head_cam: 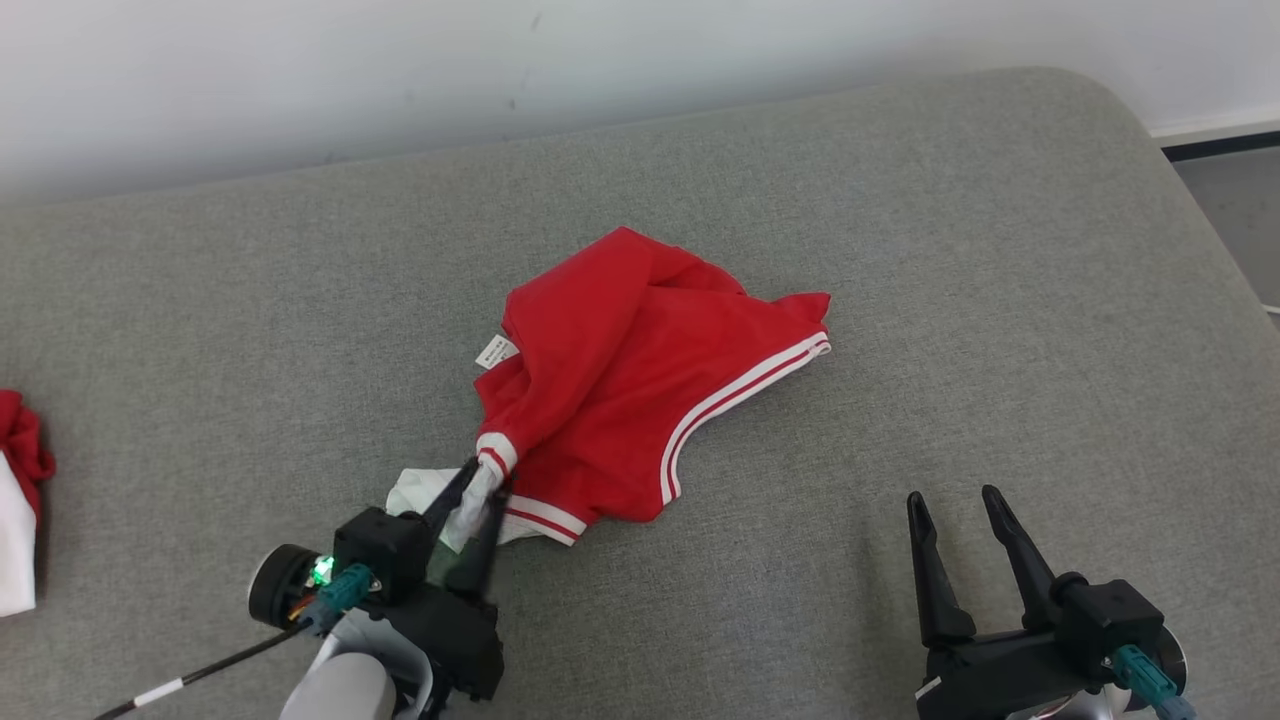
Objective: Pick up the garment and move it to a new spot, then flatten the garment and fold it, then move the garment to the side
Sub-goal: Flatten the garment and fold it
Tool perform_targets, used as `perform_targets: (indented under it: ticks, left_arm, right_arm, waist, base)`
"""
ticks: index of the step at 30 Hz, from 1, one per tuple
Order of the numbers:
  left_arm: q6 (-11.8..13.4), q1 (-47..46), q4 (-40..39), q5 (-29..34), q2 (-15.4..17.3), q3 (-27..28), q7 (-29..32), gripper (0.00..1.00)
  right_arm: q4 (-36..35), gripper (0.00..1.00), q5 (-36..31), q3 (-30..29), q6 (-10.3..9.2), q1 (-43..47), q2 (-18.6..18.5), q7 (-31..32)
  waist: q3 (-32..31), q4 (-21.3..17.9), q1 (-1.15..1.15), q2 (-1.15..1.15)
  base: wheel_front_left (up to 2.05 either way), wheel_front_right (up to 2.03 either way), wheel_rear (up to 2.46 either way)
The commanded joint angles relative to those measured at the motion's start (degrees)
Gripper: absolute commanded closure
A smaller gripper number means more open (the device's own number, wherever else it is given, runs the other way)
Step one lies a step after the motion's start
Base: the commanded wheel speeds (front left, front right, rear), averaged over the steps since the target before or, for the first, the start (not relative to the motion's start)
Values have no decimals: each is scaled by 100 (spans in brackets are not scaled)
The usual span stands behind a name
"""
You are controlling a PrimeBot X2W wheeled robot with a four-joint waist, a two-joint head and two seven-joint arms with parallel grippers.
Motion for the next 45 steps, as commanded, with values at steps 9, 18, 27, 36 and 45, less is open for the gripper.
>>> perform_targets:
  ticks: [9,18,27,36,45]
  left_arm:
    - [9,-370,-81,57,324,642,-19,100]
    - [12,-1822,-107,218,1407,431,3,100]
    - [12,-3247,-133,148,1980,-504,219,100]
    - [13,-4681,3,-62,2046,-1746,410,100]
    - [74,-4844,265,-335,1873,-1820,76,100]
  right_arm:
    - [-31,0,14,10,-12,150,3,-6]
    - [81,0,107,59,-12,93,1,-7]
    - [103,0,115,-113,-12,187,2,-6]
    - [115,0,-15,-192,-12,48,3,-7]
    - [72,0,3,-280,-12,147,2,-7]
  waist:
    - [-325,380,-1,-1]
    - [-519,515,-1,-1]
    - [-584,301,-1,-1]
    - [-753,17,-1,-1]
    - [-697,124,-1,-1]
  base:
    - [0,0,0]
    - [0,0,0]
    - [0,0,0]
    - [0,0,0]
    - [0,0,0]
